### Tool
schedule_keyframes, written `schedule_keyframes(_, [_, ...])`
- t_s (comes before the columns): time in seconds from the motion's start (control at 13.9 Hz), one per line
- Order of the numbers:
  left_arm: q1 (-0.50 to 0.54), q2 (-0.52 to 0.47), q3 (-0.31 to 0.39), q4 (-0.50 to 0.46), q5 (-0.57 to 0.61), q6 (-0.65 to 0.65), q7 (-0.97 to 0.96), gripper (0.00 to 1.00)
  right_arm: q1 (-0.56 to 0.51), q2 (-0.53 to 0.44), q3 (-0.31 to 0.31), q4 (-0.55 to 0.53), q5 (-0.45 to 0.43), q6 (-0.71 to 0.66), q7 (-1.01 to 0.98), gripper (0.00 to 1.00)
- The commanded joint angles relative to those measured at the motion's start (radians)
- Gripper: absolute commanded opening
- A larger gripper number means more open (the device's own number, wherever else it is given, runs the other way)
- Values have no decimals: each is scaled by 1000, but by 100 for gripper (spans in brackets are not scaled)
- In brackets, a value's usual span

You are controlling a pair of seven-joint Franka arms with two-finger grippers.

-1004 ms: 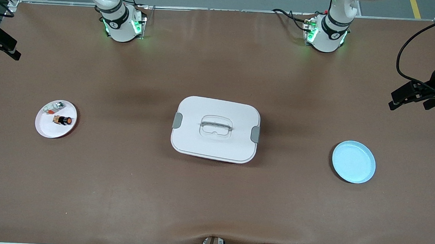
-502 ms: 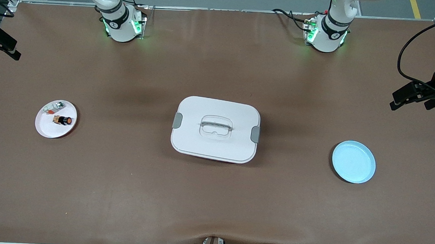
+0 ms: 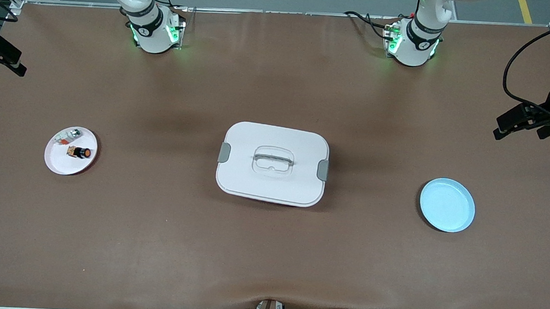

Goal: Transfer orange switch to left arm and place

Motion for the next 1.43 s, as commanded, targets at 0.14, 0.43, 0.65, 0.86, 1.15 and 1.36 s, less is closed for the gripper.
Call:
schedule_keyframes(0.14, [4, 9, 1, 26, 3, -23, 26, 100, 14, -27, -6, -25, -17, 5, 0, 100])
schedule_keyframes(0.43, [4, 9, 1, 26, 1, -23, 26, 100, 12, -26, -7, -27, -15, 8, 0, 100])
schedule_keyframes(0.65, [3, 9, 1, 26, 1, -23, 26, 100, 9, -26, -9, -27, -17, 7, -2, 100])
schedule_keyframes(0.86, [3, 9, 1, 26, 1, -23, 26, 100, 9, -26, -9, -27, -17, 4, -3, 100])
schedule_keyframes(1.15, [3, 9, 1, 26, 3, -23, 26, 100, 12, -26, -9, -28, -17, -5, -11, 100])
schedule_keyframes(1.36, [3, 9, 1, 26, 1, -21, 26, 100, 9, -29, -9, -36, -17, -10, -46, 100])
